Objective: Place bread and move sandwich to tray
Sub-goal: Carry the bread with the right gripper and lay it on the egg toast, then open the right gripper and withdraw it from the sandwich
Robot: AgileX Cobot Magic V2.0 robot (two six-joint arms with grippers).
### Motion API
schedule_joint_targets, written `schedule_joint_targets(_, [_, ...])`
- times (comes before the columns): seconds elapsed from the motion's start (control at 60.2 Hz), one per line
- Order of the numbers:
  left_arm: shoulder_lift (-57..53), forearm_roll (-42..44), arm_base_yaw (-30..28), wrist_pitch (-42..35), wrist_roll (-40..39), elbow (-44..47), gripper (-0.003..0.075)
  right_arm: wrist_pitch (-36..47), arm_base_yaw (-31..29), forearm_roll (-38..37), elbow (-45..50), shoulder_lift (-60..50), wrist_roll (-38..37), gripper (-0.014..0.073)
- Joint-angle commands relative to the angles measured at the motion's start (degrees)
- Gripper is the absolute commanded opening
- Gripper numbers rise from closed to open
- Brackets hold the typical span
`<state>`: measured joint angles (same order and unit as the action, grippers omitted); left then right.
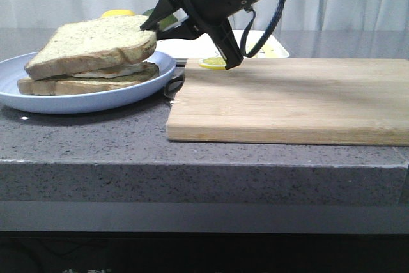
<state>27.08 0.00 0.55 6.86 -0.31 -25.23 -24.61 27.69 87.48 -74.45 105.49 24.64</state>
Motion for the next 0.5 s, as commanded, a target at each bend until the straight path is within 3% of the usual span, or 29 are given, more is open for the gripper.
schedule_joint_targets(0.0, [0.5, 0.0, -0.1, -4.8, -0.4, -1.8, 0.0533, -2.3, -0.1, 1.1, -1.7, -2.8, 0.7, 0.0220])
schedule_joint_targets(0.183, [0.5, 0.0, -0.1, -4.8, -0.4, -1.8, 0.0533, -4.1, -0.1, 0.5, -1.7, -2.9, 0.7, 0.0309])
schedule_joint_targets(0.482, [0.5, 0.0, -0.1, -4.8, -0.4, -1.8, 0.0533, -7.3, -2.3, -3.7, -1.3, -5.7, 0.7, 0.0309])
